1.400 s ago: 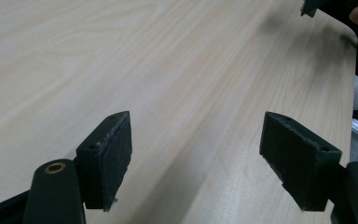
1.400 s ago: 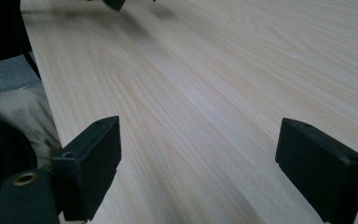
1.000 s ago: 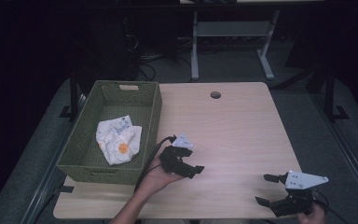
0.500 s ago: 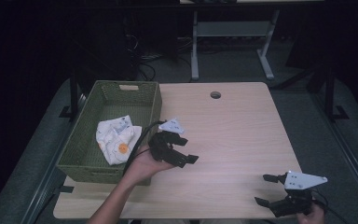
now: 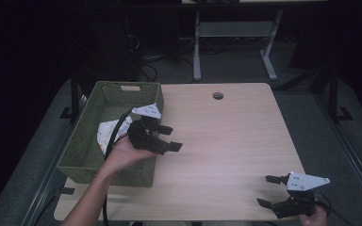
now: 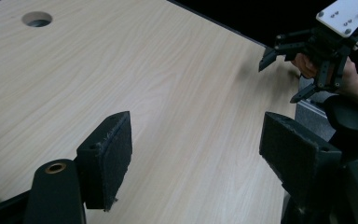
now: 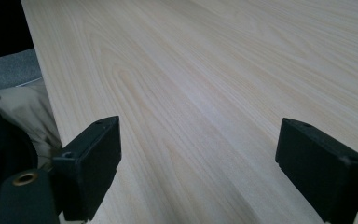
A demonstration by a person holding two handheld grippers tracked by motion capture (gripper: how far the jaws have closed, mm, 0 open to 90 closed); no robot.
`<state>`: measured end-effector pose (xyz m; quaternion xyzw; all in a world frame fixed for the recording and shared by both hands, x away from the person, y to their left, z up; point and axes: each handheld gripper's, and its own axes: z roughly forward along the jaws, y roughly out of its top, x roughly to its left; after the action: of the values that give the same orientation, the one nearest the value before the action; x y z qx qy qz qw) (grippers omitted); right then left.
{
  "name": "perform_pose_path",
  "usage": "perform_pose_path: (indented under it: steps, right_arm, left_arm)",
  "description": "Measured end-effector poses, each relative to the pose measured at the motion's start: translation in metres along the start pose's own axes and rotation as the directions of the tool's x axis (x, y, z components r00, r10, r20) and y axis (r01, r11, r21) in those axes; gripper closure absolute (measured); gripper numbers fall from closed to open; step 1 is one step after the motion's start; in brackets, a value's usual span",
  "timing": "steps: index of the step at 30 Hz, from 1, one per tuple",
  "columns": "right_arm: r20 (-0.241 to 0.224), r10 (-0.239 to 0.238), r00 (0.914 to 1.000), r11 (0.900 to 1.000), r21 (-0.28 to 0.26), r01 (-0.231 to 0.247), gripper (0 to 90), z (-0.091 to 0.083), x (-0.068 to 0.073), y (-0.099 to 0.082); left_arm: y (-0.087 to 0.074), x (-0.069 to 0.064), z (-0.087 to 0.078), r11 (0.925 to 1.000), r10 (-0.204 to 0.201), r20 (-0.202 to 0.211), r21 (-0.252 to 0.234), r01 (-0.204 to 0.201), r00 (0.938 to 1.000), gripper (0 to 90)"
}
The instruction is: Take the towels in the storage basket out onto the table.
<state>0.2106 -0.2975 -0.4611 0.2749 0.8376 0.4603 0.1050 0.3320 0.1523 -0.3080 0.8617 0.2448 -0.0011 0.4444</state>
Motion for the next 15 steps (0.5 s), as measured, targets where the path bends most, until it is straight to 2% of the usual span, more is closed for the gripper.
perform_pose_path:
  steps: [6,15]
  right_arm:
    - [0.001,0.002,1.0,1.0,-0.001,-0.002,13.8,0.0,0.0,0.0]
    - [0.006,0.003,1.0,1.0,0.0,-0.003,13.8,0.001,-0.001,0.0]
  left_arm:
    - [-0.004,0.012,-0.018,0.9997,-0.02,-0.013,-0.012,0.02,0.9997,25.6]
    - [-0.015,0.028,-0.041,0.9983,-0.052,-0.062,-0.029,0.05,0.9967,25.6]
